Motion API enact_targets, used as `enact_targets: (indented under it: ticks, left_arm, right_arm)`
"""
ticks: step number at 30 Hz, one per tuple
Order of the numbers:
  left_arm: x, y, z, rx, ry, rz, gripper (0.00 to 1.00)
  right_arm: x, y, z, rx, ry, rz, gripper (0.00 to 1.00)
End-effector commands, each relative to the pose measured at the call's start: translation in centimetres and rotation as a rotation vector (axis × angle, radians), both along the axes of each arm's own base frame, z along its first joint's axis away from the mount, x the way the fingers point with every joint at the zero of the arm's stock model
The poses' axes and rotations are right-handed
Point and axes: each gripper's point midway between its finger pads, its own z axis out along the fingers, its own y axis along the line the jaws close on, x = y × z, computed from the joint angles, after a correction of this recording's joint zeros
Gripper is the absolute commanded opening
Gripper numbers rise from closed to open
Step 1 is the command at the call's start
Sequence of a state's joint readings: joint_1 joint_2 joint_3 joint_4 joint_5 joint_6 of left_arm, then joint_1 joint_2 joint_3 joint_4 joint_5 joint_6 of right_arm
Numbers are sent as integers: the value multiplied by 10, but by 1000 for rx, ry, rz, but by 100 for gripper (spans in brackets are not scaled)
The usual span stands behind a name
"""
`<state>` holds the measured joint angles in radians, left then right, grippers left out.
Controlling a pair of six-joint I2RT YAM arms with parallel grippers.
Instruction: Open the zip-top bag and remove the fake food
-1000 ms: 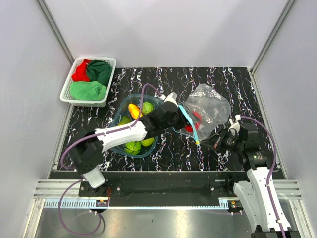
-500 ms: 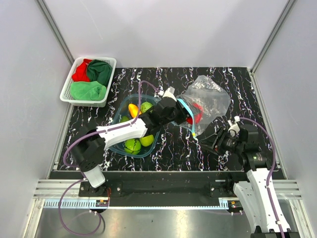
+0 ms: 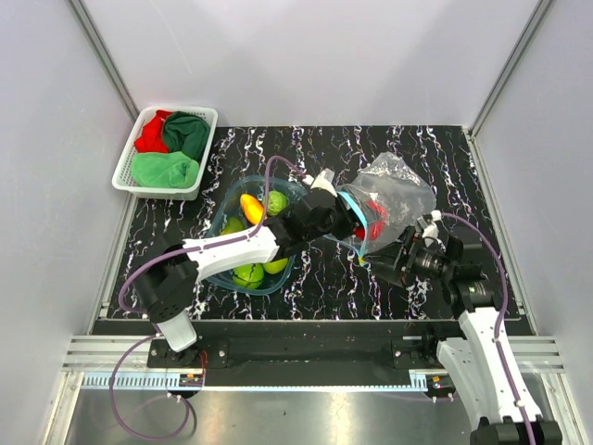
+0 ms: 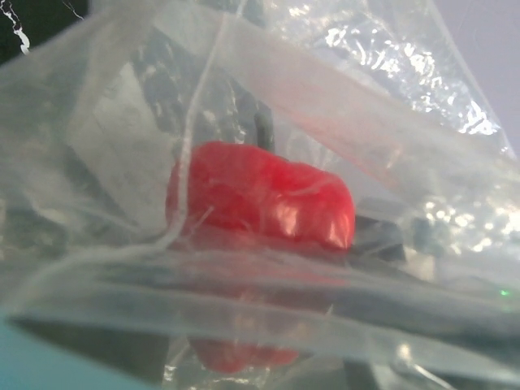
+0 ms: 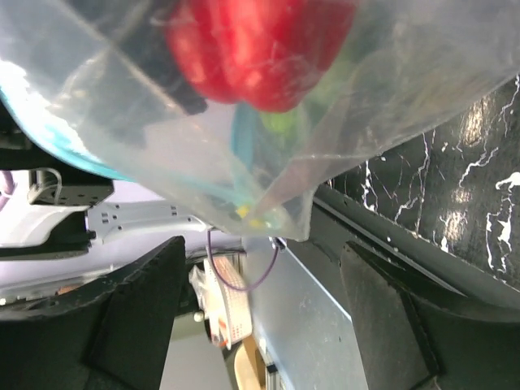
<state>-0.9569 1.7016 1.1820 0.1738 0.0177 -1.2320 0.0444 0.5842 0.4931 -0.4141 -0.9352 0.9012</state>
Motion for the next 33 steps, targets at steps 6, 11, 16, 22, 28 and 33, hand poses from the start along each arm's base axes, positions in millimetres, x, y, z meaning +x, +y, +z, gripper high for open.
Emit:
enact_targets:
  ticks: [6,11,16,22,28,33]
  left_arm:
    - [-14,-14,41,-170,-16,-60,0]
    - [-16,-14,39,-154,-19,-71,0]
    - [-23,-22,33,-112,1,-118,0]
    - [-32,-23,20,-59,-4,-116,0]
    - [-37,-11,-6,97,-35,-106,0]
    - [-49,-4,-4,185,-199,-145,0]
  right_arm:
    - [9,6,13,3,-153,126,82]
    - [0,8,27,21,-223,167,75]
    - [16,3,23,-36,-256,98,84]
    - [37,-2,21,-54,-245,5,52]
    - [35,-15,32,-68,-266,-163,10]
    - [42,-24,0,-131,-120,-216,0]
